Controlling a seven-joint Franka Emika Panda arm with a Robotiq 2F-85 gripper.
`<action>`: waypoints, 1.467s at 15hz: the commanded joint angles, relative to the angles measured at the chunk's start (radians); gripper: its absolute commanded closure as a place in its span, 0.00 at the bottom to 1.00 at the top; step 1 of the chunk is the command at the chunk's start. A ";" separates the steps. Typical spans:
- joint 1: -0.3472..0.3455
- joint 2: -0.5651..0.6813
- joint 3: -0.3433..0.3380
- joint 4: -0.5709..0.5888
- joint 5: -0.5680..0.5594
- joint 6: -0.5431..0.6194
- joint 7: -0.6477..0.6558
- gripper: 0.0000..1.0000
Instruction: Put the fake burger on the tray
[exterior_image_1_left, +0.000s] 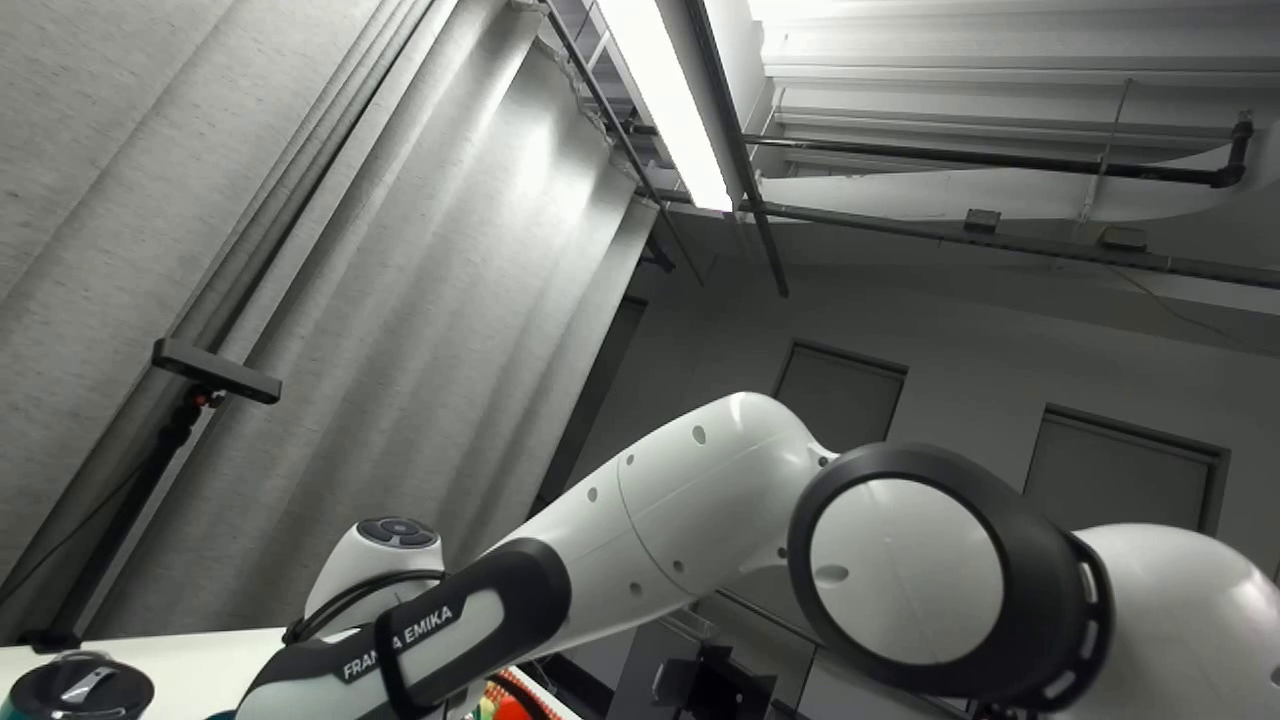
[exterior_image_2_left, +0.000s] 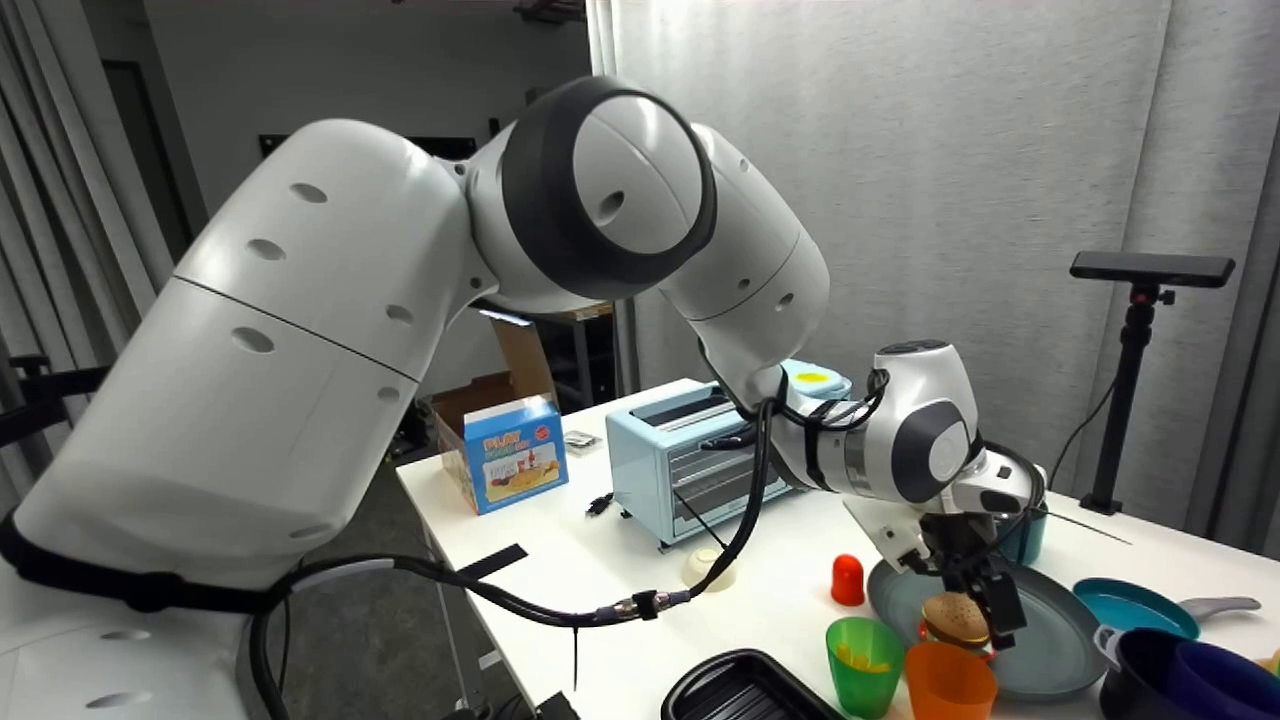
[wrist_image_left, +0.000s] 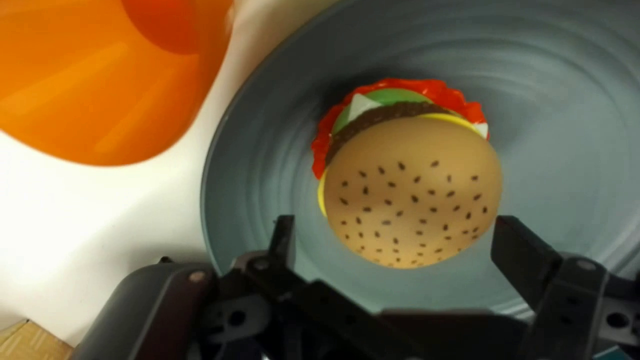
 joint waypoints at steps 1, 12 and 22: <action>-0.024 -0.025 0.002 0.019 0.002 -0.020 -0.020 0.00; -0.124 -0.207 0.045 -0.061 0.067 -0.031 -0.132 0.00; -0.252 -0.430 0.058 -0.246 0.146 -0.136 -0.327 0.00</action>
